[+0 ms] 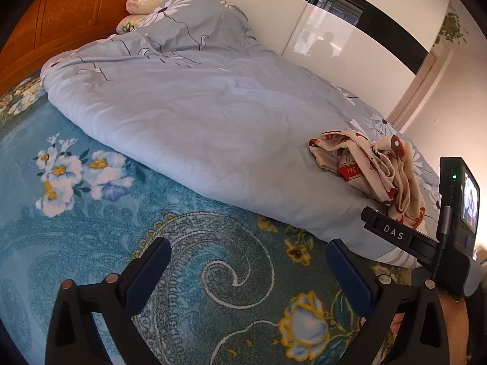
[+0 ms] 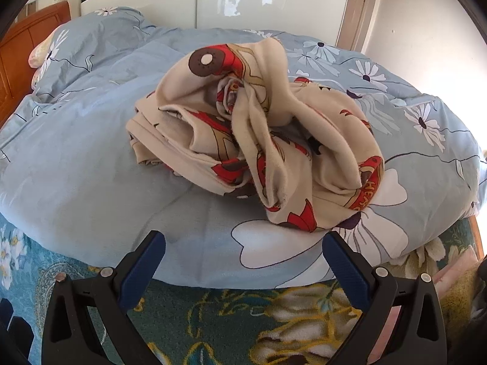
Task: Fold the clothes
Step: 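Approach the crumpled beige car-print pajamas with both tools open, then grasp the beige pajamas with the right tool and lift them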
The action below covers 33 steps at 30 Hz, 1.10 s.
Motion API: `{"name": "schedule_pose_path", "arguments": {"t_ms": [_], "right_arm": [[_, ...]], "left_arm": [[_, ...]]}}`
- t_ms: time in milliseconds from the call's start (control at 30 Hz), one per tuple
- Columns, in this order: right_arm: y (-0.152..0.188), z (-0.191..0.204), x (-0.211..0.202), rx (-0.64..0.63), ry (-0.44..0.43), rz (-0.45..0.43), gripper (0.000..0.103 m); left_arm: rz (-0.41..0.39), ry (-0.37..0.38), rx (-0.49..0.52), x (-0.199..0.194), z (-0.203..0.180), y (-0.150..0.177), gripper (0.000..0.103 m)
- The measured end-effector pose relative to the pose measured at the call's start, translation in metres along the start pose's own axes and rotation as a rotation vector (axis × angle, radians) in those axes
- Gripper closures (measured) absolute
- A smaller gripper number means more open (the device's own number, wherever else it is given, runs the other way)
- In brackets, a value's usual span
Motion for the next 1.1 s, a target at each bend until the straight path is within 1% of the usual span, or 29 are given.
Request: {"name": "schedule_pose_path", "arguments": {"t_ms": [133,233,367,400,433,467,500,567,633,667,733,867,1000,1100], "right_arm": [[0.0,0.003,0.001,-0.012,0.004,0.002,0.0],[-0.004,0.001,0.0,-0.006,0.014,-0.005,0.0],[-0.018,-0.002,0.0,-0.003,0.042,-0.025,0.001],[-0.021,-0.001,0.001,-0.01,0.05,-0.026,0.003],[-0.025,-0.001,0.003,-0.016,0.059,-0.027,0.01],[-0.028,-0.001,0.004,-0.023,0.067,-0.028,0.02],[-0.031,-0.001,0.006,-0.03,0.076,-0.029,0.025],[-0.038,0.0,0.009,-0.043,0.092,-0.03,0.037],[-0.041,0.003,0.016,-0.07,0.102,-0.02,0.044],[-0.042,0.005,0.02,-0.082,0.11,-0.006,0.055],[-0.043,0.003,0.018,-0.071,0.089,-0.002,0.066],[-0.046,-0.001,0.009,-0.033,0.033,-0.004,0.075],[-0.046,-0.004,-0.007,0.001,-0.037,-0.02,0.078],[-0.037,0.003,-0.028,-0.021,-0.101,-0.052,0.079]], "left_arm": [[0.005,0.001,-0.001,-0.001,0.006,0.0,0.0],[-0.008,0.015,0.009,-0.01,0.018,0.002,0.0],[-0.083,-0.006,0.077,-0.035,0.039,0.008,0.0],[-0.102,-0.01,0.095,-0.041,0.043,0.01,0.0],[-0.119,-0.01,0.11,-0.047,0.047,0.011,0.0],[-0.135,-0.012,0.119,-0.054,0.052,0.013,0.0],[-0.151,-0.017,0.122,-0.06,0.058,0.014,0.0],[-0.18,-0.025,0.121,-0.072,0.07,0.016,0.0],[-0.198,-0.029,0.098,-0.082,0.082,0.018,0.0],[-0.203,-0.028,0.088,-0.086,0.088,0.019,0.0],[-0.214,-0.025,0.075,-0.095,0.097,0.023,0.0],[-0.228,-0.024,0.081,-0.106,0.102,0.031,0.0],[-0.223,0.009,0.052,-0.113,0.1,0.039,0.0],[-0.23,0.028,0.033,-0.123,0.099,0.044,0.0]]}}
Point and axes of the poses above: each gripper's, at about its wrist camera, not at the fingertips, and x roughly the way its jaws point, z to its left, y to its underside, the point moved 4 cm from there along x, roughly the way its jaws point, and after that the axes turned 6 degrees about -y, right-handed, at the moved point
